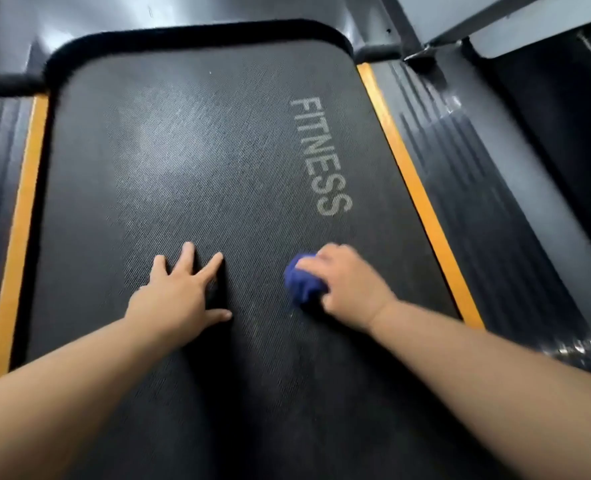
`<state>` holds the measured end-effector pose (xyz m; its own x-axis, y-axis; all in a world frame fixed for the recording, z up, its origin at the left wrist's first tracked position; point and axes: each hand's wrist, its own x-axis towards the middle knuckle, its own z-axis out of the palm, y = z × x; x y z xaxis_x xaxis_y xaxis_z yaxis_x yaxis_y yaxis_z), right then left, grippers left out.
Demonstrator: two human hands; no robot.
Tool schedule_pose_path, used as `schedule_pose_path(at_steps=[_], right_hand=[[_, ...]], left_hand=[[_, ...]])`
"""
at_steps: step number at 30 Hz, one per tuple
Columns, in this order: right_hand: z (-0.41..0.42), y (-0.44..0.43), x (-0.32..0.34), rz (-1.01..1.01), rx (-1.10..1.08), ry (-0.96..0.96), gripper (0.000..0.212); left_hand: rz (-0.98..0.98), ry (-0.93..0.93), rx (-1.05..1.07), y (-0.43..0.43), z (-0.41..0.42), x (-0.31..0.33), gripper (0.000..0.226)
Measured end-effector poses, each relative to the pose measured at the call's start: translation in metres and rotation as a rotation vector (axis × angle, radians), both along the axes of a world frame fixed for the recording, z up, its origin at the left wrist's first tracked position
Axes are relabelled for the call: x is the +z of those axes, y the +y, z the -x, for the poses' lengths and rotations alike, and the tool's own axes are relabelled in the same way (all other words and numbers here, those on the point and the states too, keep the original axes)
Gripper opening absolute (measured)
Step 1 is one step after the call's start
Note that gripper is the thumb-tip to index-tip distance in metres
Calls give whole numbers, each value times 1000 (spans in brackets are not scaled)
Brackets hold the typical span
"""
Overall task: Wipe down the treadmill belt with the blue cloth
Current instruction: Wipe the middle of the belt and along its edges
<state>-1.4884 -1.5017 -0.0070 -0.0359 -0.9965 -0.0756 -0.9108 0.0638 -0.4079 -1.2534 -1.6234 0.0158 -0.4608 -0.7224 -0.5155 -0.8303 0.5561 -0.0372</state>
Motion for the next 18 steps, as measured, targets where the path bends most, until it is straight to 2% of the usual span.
schedule_pose_path(at_steps=[2,4,6,8,10,12,13,14,17,18], right_hand=[[25,-26,-1,21,-279,26,46],[25,-39,-1,-12,-499,26,40],[-4,-40,4,-23,-507,24,41],[-42,-29,7,-24,-320,-25,43],[-64,-17,6,-53,-13,-66,41],[-46,-25,5,-64,255,-53,45],[-31,-36,5,-60,287,-26,49],[-15,-47,4,-33,221,-1,51],[23,-73,3,19,-288,38,48],[24,-75,3,14,-384,70,46]], left_hand=[[-46,10,78,-1,-4,-3,96],[-70,3,64,-1,-4,-6,96],[-74,10,45,-3,-5,-9,96],[-78,26,45,-5,-8,-11,96],[-93,42,42,-7,-9,-12,97],[-103,55,40,-7,-7,-11,97],[-107,60,40,-8,-6,-11,97],[-109,66,37,-9,-6,-10,96],[-113,59,3,-11,-14,-6,97],[-115,71,-10,-12,-17,-5,98]])
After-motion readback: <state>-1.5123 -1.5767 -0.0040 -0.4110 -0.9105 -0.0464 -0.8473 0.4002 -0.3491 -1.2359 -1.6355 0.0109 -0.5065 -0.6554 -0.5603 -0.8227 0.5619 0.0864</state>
